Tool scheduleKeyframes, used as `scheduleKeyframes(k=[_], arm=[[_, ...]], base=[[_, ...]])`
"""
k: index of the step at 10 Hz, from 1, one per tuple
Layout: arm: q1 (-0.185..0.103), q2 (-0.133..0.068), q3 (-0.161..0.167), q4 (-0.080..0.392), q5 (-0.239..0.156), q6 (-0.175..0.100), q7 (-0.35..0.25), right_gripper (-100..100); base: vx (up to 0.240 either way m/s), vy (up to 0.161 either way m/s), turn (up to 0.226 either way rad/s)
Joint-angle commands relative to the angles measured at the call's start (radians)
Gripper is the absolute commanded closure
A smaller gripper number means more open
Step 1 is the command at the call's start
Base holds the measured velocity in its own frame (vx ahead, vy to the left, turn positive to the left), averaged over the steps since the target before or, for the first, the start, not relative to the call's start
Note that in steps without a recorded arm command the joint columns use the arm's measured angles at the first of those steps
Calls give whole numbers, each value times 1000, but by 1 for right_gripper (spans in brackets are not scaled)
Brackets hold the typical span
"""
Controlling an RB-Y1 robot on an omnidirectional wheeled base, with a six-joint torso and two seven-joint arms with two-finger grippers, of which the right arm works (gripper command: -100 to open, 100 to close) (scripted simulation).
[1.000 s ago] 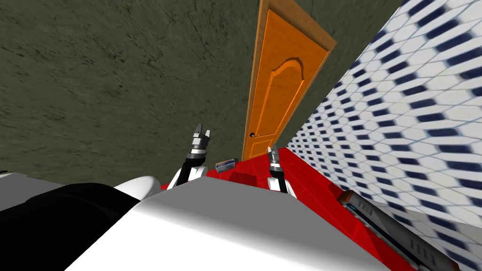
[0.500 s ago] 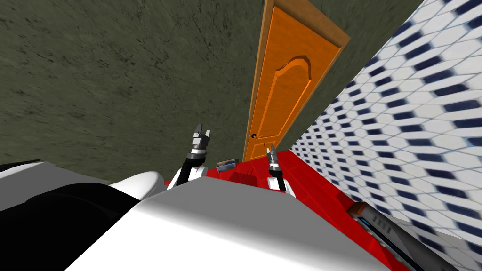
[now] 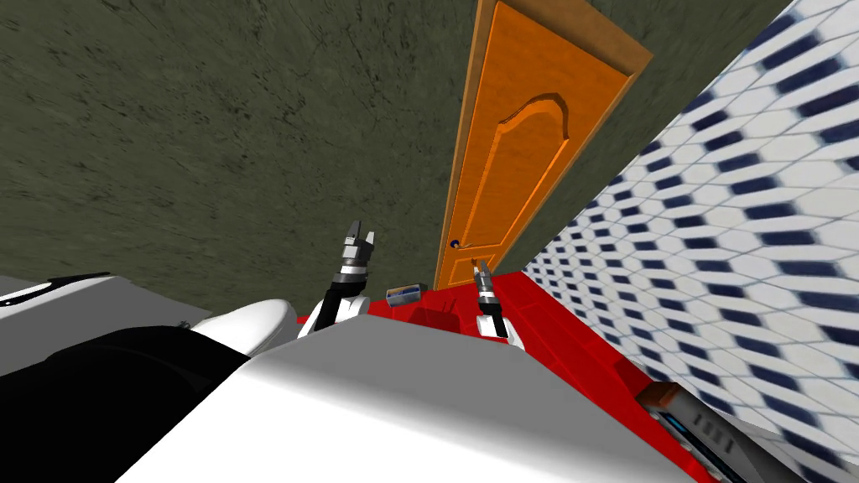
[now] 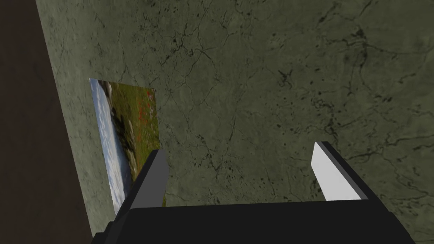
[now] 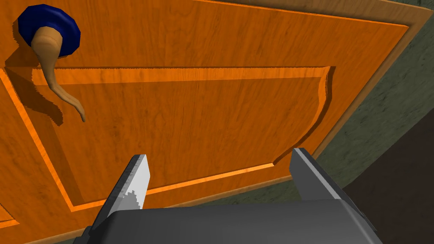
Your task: Pull the door open
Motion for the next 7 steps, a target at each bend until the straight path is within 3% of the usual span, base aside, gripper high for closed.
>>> scheduleKeyframes(k=[1,2,7], arm=[[-24,-11,-1,50,-3,-8,-8,-100],[-24,-11,-1,68,-3,-8,-8,-100],[-87,-36,-4,198,-10,-22,-28,-100]], base=[[30,-48,139],[31,-49,66],[31,-47,103]])
